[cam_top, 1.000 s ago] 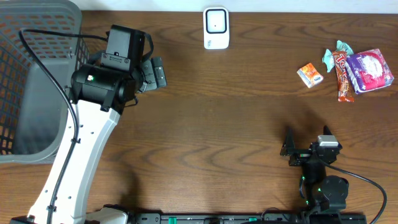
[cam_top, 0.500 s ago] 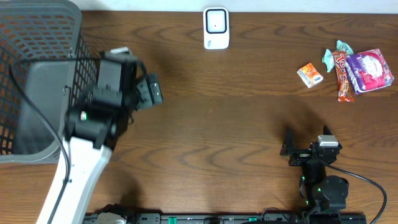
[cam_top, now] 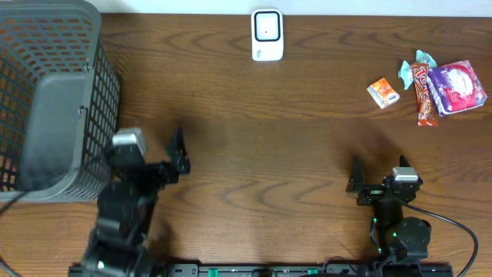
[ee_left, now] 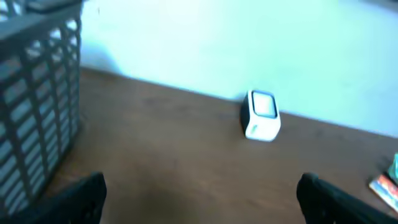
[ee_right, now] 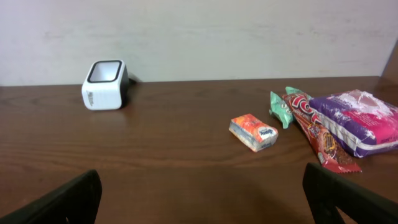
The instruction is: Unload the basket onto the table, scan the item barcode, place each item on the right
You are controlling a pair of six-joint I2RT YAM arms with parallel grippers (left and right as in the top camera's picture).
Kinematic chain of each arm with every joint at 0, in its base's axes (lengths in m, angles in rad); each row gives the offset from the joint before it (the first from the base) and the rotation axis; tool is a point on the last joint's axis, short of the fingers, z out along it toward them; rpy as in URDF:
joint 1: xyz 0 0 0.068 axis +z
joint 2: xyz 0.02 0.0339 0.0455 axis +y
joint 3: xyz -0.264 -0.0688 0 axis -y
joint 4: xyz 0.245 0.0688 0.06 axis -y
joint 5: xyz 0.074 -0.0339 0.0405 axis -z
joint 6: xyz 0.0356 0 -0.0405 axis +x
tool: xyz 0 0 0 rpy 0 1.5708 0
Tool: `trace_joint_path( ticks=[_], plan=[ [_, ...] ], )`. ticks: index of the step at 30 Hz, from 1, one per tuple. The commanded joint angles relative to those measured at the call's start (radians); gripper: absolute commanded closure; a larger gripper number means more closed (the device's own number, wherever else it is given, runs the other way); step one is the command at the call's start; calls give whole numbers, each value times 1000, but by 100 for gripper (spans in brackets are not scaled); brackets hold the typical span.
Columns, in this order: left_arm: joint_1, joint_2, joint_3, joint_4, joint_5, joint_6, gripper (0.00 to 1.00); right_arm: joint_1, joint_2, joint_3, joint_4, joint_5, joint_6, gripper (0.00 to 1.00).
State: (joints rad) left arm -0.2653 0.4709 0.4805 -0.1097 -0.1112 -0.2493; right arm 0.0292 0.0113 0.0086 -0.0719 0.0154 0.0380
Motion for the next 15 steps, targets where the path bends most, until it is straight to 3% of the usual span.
trace_joint_path(
  ticks=[1, 7, 15],
  plan=[
    [33, -125, -110, 24, -5, 84, 2, -9, -6, -3, -3, -3, 10, 1],
    [94, -294, -249, 98, 71, 164, 2, -9, -6, -3, -3, -3, 10, 1],
    [197, -457, -418, 186, 130, 166, 2, -9, -6, -3, -3, -3, 10, 1]
  ],
)
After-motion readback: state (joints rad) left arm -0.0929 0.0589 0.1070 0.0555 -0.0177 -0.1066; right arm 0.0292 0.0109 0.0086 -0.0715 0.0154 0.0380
